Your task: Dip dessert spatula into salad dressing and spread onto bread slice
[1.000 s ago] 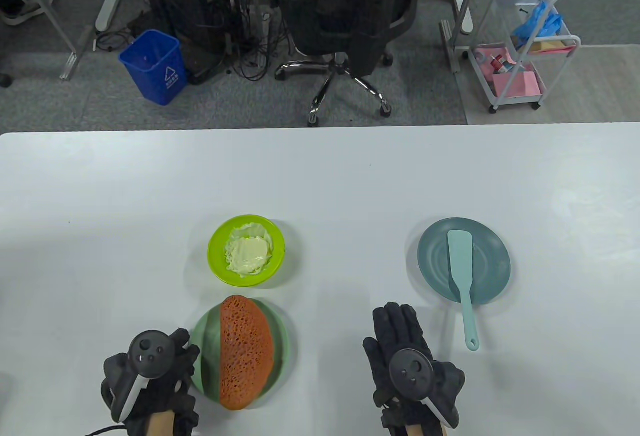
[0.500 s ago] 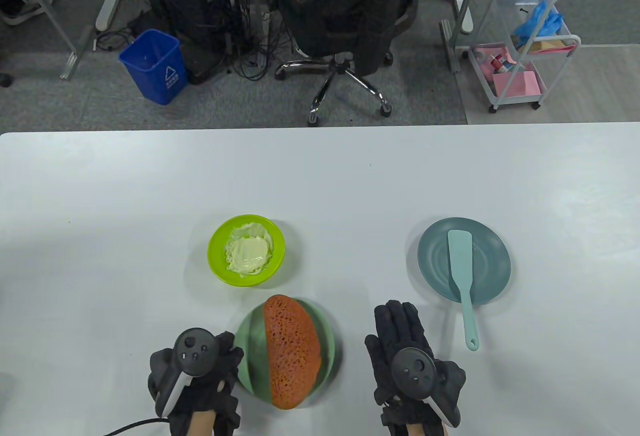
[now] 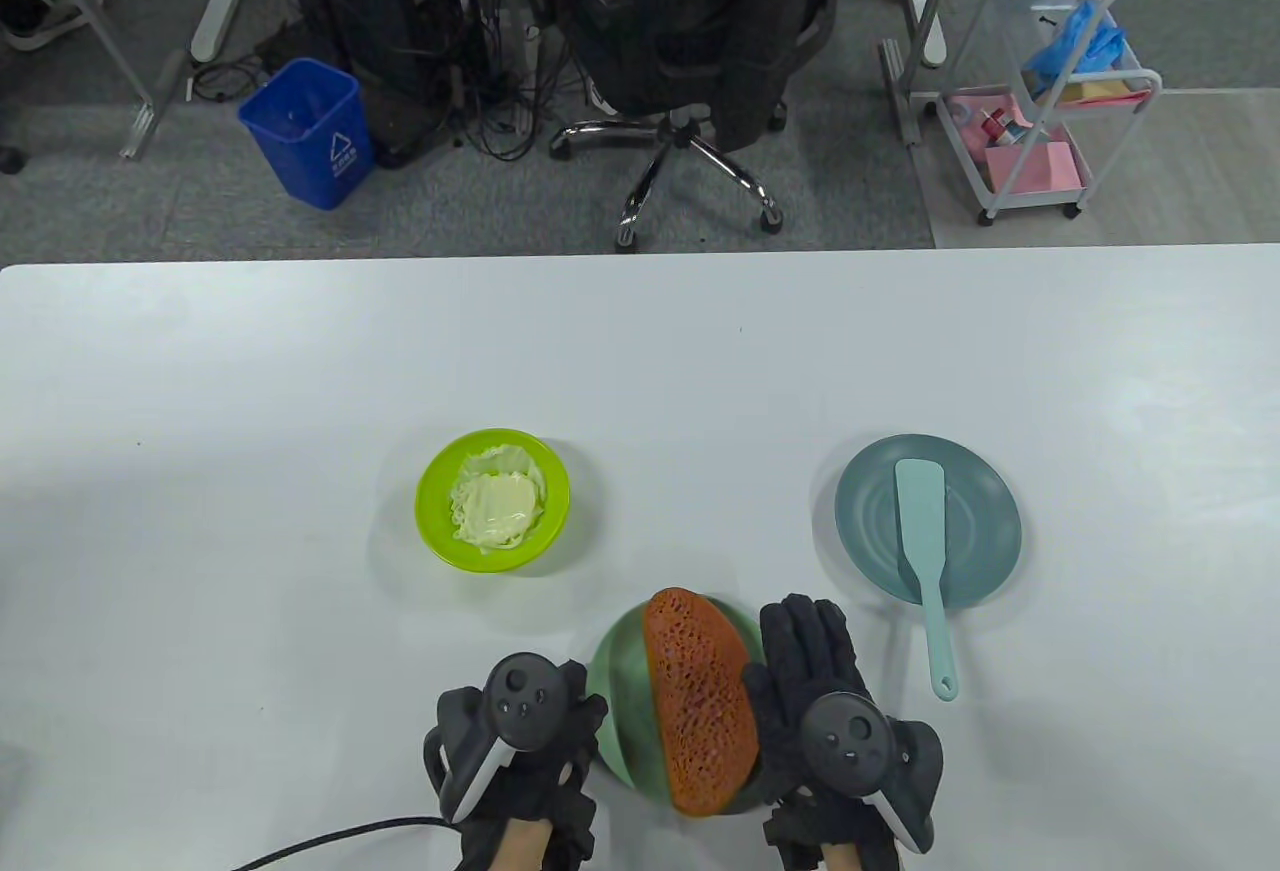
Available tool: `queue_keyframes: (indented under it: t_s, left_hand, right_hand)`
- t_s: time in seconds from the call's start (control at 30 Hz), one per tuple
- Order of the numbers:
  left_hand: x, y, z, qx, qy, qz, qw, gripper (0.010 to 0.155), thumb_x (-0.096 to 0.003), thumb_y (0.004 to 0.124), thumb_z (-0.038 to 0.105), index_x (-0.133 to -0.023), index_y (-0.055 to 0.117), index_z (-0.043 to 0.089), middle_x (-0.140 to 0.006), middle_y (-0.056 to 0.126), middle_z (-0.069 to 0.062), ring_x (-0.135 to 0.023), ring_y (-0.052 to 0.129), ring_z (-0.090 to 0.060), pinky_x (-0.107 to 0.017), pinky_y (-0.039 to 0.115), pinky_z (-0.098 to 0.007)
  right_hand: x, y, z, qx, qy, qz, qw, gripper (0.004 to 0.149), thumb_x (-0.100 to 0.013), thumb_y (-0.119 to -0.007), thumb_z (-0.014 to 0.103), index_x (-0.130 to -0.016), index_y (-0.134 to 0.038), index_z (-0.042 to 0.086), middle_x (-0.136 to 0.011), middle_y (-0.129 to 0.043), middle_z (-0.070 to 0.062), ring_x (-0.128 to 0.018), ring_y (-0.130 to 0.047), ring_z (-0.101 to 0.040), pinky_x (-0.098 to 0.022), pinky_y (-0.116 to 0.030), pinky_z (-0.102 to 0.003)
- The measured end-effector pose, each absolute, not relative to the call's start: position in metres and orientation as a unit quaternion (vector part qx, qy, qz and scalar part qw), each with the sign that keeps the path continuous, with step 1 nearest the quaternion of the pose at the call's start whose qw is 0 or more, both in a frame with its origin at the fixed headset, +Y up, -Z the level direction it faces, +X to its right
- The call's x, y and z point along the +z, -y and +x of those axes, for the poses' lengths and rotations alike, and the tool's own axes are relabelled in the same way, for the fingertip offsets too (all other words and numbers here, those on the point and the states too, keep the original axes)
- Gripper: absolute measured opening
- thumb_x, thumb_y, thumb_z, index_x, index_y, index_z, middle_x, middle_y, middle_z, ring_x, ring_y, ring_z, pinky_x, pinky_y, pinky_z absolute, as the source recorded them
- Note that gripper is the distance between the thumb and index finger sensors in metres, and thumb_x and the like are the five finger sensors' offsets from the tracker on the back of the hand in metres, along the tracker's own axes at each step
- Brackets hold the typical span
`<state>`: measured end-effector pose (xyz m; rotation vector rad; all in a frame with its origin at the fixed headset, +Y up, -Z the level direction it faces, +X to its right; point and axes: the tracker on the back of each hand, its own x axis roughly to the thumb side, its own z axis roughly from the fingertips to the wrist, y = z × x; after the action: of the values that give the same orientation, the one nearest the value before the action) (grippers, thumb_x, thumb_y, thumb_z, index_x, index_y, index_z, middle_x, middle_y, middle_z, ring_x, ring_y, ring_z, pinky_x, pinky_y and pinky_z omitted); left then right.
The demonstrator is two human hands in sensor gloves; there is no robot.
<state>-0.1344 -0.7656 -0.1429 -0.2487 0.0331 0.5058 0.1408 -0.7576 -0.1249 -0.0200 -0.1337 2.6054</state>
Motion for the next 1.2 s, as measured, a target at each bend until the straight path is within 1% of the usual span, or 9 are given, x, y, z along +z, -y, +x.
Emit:
queue_keyframes:
  t_s: [0.17,0.27,0.37,0.53,0.6,0.7,0.87,0.97,1.2]
  left_hand:
    - [-0.141,0.766,-0.136,0.249,-0.012,-0.118,0.961,0.05,-0.0548,0.088,0.038,-0.094,0.087,0.008,-0.067,0.104,-0.008,-0.036,0.116,-0.008,-0.03,0.1,-0.025]
    - [-0.138,0.761,-0.135,0.206,-0.003,-0.093,0.974,0.05,-0.057,0.084,0.04,-0.096,0.085,0.009,-0.072,0.102,-0.009,-0.04,0.114,-0.015,-0.033,0.098,-0.032]
    - [-0.133,0.755,-0.134,0.148,0.005,-0.074,0.986,0.055,-0.0602,0.075,0.046,-0.1,0.082,0.009,-0.079,0.098,-0.011,-0.047,0.113,-0.019,-0.038,0.096,-0.036]
    - [-0.124,0.747,-0.135,0.134,0.036,0.009,0.99,0.066,-0.0615,0.066,0.052,-0.108,0.072,0.006,-0.093,0.088,-0.02,-0.067,0.105,-0.035,-0.051,0.088,-0.05]
    - [-0.12,0.745,-0.135,0.118,0.054,0.037,0.991,0.07,-0.0615,0.062,0.055,-0.112,0.066,0.007,-0.101,0.08,-0.023,-0.08,0.096,-0.044,-0.058,0.081,-0.057]
    - [-0.116,0.743,-0.135,0.101,0.08,0.062,0.99,0.073,-0.0616,0.058,0.057,-0.115,0.059,0.007,-0.109,0.069,-0.026,-0.093,0.084,-0.05,-0.064,0.072,-0.063]
    - [-0.113,0.747,-0.135,0.117,0.102,0.064,0.986,0.074,-0.0615,0.051,0.057,-0.118,0.048,0.009,-0.117,0.05,-0.029,-0.104,0.062,-0.055,-0.071,0.059,-0.065]
    - [-0.112,0.748,-0.133,0.115,0.105,0.058,0.986,0.074,-0.0614,0.048,0.056,-0.117,0.048,0.008,-0.118,0.044,-0.027,-0.106,0.052,-0.055,-0.072,0.052,-0.065]
    - [-0.113,0.749,-0.135,0.127,0.105,0.043,0.985,0.071,-0.0618,0.045,0.051,-0.117,0.046,0.008,-0.118,0.041,-0.026,-0.107,0.045,-0.054,-0.072,0.047,-0.064]
  right_hand:
    - [-0.125,0.758,0.14,0.964,0.047,-0.006,0.261,0.062,-0.053,-0.053,0.058,-0.109,-0.043,0.035,-0.119,-0.041,0.001,-0.113,-0.032,-0.026,-0.082,-0.044,-0.043]
    - [-0.125,0.758,0.14,0.964,0.047,-0.006,0.261,0.062,-0.053,-0.054,0.058,-0.109,-0.043,0.035,-0.119,-0.04,0.002,-0.113,-0.032,-0.026,-0.082,-0.044,-0.043]
    - [-0.125,0.758,0.14,0.965,0.046,-0.005,0.259,0.062,-0.053,-0.054,0.059,-0.109,-0.043,0.035,-0.119,-0.04,0.001,-0.113,-0.032,-0.026,-0.082,-0.044,-0.043]
    - [-0.124,0.758,0.138,0.966,0.049,-0.002,0.254,0.062,-0.052,-0.054,0.059,-0.109,-0.041,0.037,-0.119,-0.041,0.001,-0.113,-0.032,-0.026,-0.082,-0.044,-0.043]
    - [-0.124,0.758,0.138,0.966,0.05,-0.002,0.253,0.062,-0.052,-0.055,0.059,-0.109,-0.042,0.037,-0.119,-0.041,0.001,-0.113,-0.033,-0.026,-0.082,-0.044,-0.043]
    - [-0.124,0.757,0.137,0.966,0.051,-0.001,0.252,0.063,-0.052,-0.055,0.06,-0.109,-0.042,0.037,-0.119,-0.041,0.001,-0.113,-0.033,-0.026,-0.082,-0.044,-0.043]
    - [-0.123,0.758,0.135,0.968,0.052,0.001,0.247,0.062,-0.052,-0.055,0.059,-0.109,-0.042,0.037,-0.119,-0.041,0.001,-0.113,-0.033,-0.026,-0.082,-0.045,-0.043]
    - [-0.123,0.757,0.135,0.968,0.053,0.001,0.246,0.062,-0.052,-0.055,0.059,-0.109,-0.043,0.037,-0.118,-0.042,0.001,-0.113,-0.033,-0.026,-0.082,-0.045,-0.044]
    - [-0.122,0.758,0.133,0.97,0.05,-0.001,0.238,0.062,-0.052,-0.055,0.059,-0.109,-0.043,0.036,-0.118,-0.042,0.001,-0.113,-0.033,-0.026,-0.082,-0.045,-0.044]
